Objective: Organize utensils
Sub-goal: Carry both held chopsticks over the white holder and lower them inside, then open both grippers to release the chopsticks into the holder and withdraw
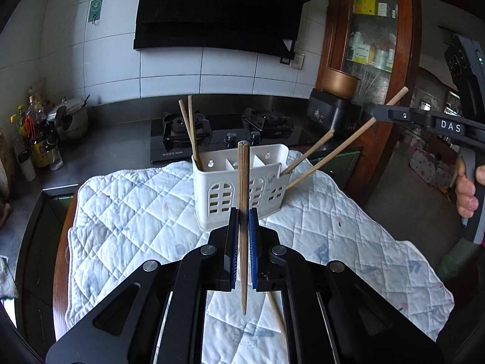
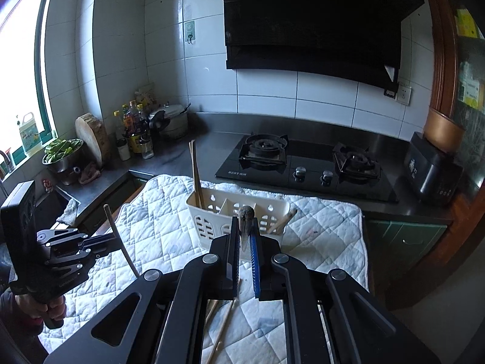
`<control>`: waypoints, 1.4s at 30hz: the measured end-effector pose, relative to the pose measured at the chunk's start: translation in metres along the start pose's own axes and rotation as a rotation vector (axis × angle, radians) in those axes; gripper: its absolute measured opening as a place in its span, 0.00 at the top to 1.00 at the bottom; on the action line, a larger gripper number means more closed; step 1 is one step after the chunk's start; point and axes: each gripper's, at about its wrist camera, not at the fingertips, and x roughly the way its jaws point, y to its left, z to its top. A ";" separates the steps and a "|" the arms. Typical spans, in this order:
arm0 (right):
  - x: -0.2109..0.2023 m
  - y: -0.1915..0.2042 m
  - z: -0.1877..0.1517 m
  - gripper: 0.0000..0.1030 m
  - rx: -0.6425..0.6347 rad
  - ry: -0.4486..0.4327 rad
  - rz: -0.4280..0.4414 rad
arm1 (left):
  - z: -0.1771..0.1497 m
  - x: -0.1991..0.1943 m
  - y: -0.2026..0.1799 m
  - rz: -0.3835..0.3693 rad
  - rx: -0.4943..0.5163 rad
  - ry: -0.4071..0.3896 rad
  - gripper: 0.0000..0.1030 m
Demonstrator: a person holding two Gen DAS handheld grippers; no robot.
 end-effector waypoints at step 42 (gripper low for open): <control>0.107 -0.018 0.024 0.93 -0.032 0.175 -0.067 | 0.131 0.097 0.040 0.126 -0.042 -0.095 0.91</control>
